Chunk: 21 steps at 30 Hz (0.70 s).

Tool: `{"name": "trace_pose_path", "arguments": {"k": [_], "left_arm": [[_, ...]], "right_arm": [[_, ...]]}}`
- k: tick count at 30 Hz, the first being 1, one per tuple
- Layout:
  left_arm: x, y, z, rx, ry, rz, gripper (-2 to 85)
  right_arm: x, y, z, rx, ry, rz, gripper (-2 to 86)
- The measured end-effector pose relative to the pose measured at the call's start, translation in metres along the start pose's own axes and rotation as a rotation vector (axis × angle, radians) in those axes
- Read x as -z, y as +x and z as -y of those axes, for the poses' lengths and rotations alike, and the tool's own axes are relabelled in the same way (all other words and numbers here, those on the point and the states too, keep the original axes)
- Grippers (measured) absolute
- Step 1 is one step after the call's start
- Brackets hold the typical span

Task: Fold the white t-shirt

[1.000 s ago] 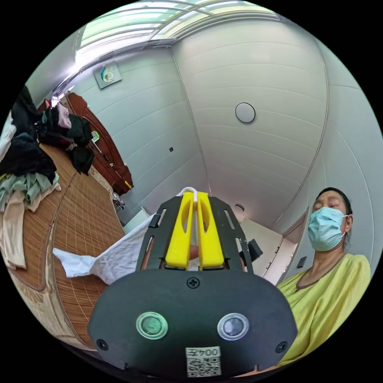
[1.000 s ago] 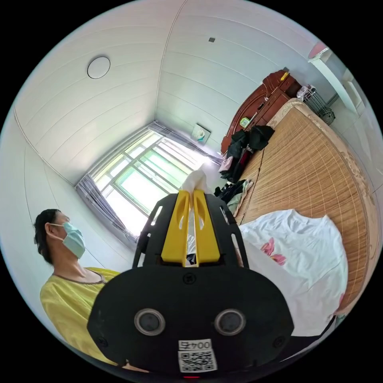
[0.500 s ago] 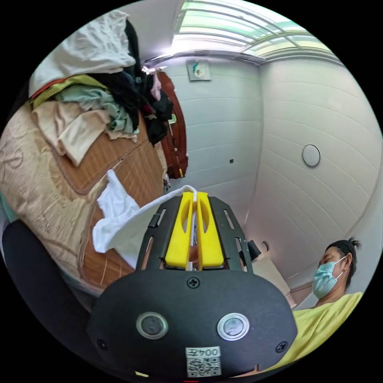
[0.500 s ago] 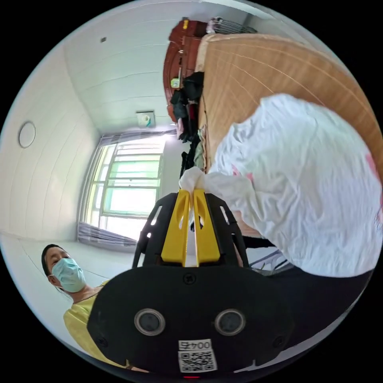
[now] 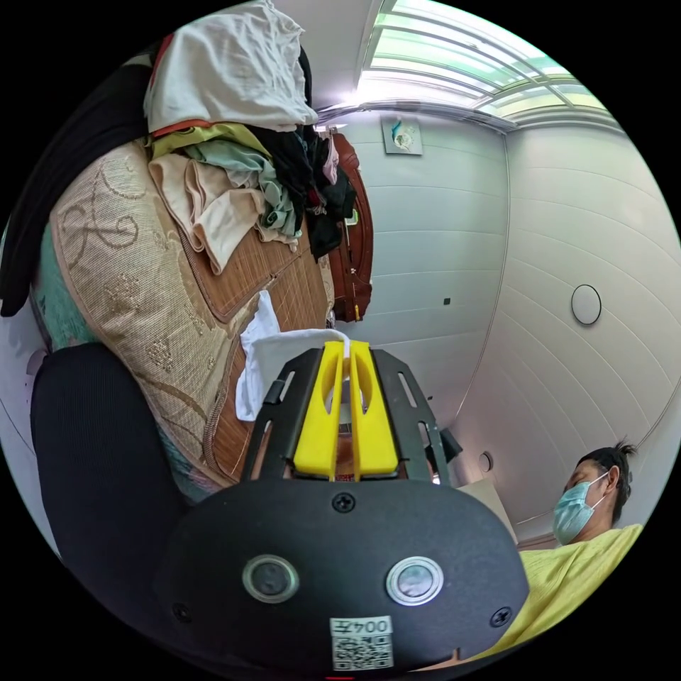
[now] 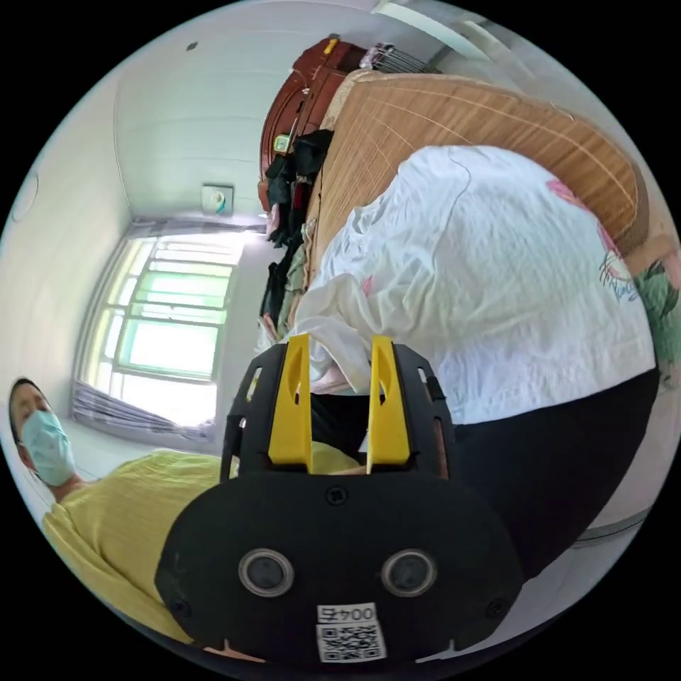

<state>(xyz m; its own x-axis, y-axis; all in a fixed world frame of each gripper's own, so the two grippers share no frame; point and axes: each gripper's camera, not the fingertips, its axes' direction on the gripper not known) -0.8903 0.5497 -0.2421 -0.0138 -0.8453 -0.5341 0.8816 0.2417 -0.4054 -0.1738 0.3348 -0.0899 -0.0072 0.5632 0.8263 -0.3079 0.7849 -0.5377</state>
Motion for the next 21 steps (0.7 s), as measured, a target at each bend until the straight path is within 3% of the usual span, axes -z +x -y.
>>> {"name": "trace_pose_path", "arguments": {"k": [5,14,18,21], "left_arm": [[-0.003,0.003,-0.004,-0.011,-0.005,-0.001,1.3],[0.001,0.001,-0.025,-0.019,-0.012,0.001,1.3],[0.012,0.009,-0.035,-0.065,-0.015,0.019,1.3],[0.025,0.028,-0.04,-0.134,-0.001,-0.001,1.3]], "right_arm": [[-0.027,-0.037,-0.026,0.29,-0.121,-0.216,14.1],[-0.064,-0.041,-0.07,0.448,-0.23,-0.626,11.5],[-0.035,-0.04,-0.076,0.481,-0.169,-0.491,1.3],[0.001,-0.037,-0.073,0.493,-0.199,-0.206,-0.1]]}}
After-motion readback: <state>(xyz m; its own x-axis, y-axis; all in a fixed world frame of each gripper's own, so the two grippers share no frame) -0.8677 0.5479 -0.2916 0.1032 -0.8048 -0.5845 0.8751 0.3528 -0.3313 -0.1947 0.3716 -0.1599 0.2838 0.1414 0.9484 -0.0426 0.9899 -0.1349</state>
